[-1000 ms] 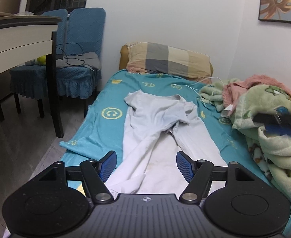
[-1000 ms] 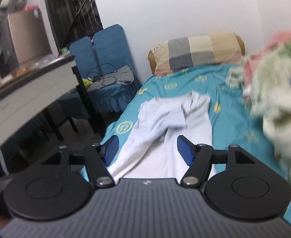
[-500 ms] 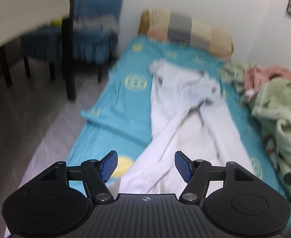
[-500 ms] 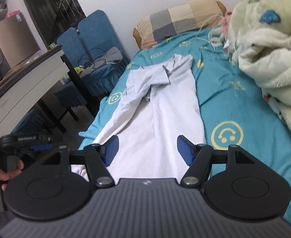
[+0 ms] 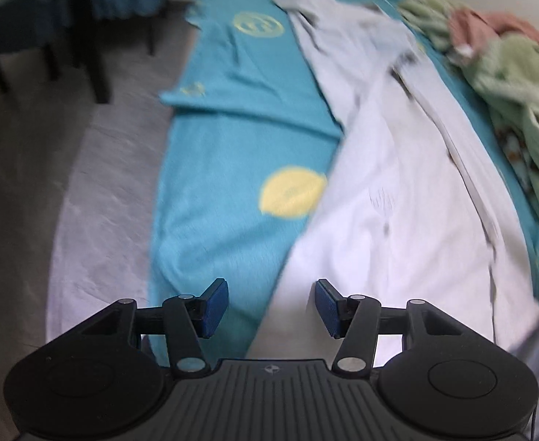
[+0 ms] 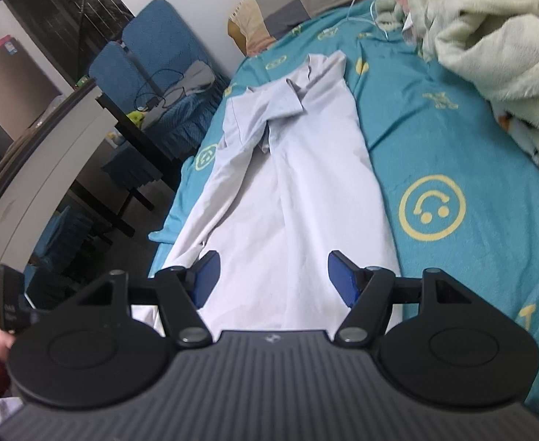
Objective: Fold clothes
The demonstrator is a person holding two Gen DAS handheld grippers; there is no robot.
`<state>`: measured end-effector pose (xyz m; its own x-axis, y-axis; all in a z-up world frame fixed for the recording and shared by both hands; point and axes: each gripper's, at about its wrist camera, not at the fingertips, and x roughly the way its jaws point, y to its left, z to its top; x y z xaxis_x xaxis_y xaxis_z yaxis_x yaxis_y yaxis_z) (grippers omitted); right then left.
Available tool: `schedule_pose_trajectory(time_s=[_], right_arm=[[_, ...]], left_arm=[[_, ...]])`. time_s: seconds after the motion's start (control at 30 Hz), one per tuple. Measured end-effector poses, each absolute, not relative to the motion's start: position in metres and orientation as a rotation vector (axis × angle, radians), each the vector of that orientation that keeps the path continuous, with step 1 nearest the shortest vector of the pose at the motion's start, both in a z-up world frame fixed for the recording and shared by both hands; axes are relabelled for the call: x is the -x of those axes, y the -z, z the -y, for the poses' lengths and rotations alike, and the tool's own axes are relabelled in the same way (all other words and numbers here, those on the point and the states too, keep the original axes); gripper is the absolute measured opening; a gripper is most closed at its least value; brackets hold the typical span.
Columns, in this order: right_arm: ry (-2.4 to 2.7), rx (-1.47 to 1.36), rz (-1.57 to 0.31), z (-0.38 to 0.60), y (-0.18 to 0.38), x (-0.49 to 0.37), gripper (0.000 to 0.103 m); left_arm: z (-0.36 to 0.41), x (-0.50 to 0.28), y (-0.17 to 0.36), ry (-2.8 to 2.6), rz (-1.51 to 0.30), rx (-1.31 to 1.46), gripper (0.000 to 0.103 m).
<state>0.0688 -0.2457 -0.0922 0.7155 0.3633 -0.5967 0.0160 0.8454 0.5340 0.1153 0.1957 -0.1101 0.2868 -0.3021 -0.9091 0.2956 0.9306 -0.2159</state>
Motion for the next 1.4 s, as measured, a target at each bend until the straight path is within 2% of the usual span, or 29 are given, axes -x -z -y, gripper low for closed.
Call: schedule_pose_trajectory(time_s=[0.07,0.13,0.17,0.2,0.27,0.33,0.57,0.7,0.87,1.07,1.23,1.33,1.4], right_arm=[[-0.204,-0.541,-0.777,0.242,0.097,-0.075,0.067],[-0.206,-0.537,-0.795,0.238,0.101,-0.081,0.067],[-0.208,-0.533,-0.805,0.236,0.103,-0.084,0.067],[-0.209,-0.527,-0.812,0.234,0.105,-0.087,0.067],[-0.212,-0.52,-0.816,0.231,0.106,-0.088,0.067],[-0.215,-0.514,-0.816,0.228,0.106,-0.089,0.067],[-0.211,-0.516,-0.802,0.231,0.102,-0.08,0.067],[-0.21,-0.526,-0.795,0.235,0.101,-0.076,0.067],[-0.22,-0.542,-0.787,0.239,0.1,-0.071,0.067],[-0.279,-0.584,-0.803,0.238,0.1,-0.078,0.069],[-0.386,-0.613,-0.812,0.22,0.066,-0.119,0.068],[-0.399,-0.652,-0.833,0.208,0.065,-0.171,0.068],[-0.386,-0.681,-0.867,0.201,0.085,-0.209,0.061]], left_arm=[[-0.195,-0.113,0.12,0.465,-1.267,-0.003,0.055],[-0.194,-0.111,0.128,0.485,-1.313,-0.024,0.05],[-0.194,-0.111,0.127,0.473,-1.318,-0.048,0.041],[-0.193,-0.11,0.124,0.469,-1.324,-0.066,0.025],[-0.188,-0.106,0.113,0.469,-1.33,-0.103,0.007],[-0.178,-0.099,0.095,0.468,-1.308,-0.158,0.003],[-0.093,-0.052,0.017,0.502,-1.2,-0.368,0.001],[-0.036,-0.018,0.0,0.552,-1.144,-0.418,0.001],[0.021,0.004,0.036,0.572,-1.096,-0.481,0.001],[0.041,0.003,0.099,0.577,-1.115,-0.472,0.001],[0.036,0.0,0.102,0.597,-1.11,-0.414,0.001],[0.032,-0.004,0.101,0.615,-1.106,-0.357,0.001],[0.029,-0.006,0.101,0.627,-1.104,-0.32,0.001]])
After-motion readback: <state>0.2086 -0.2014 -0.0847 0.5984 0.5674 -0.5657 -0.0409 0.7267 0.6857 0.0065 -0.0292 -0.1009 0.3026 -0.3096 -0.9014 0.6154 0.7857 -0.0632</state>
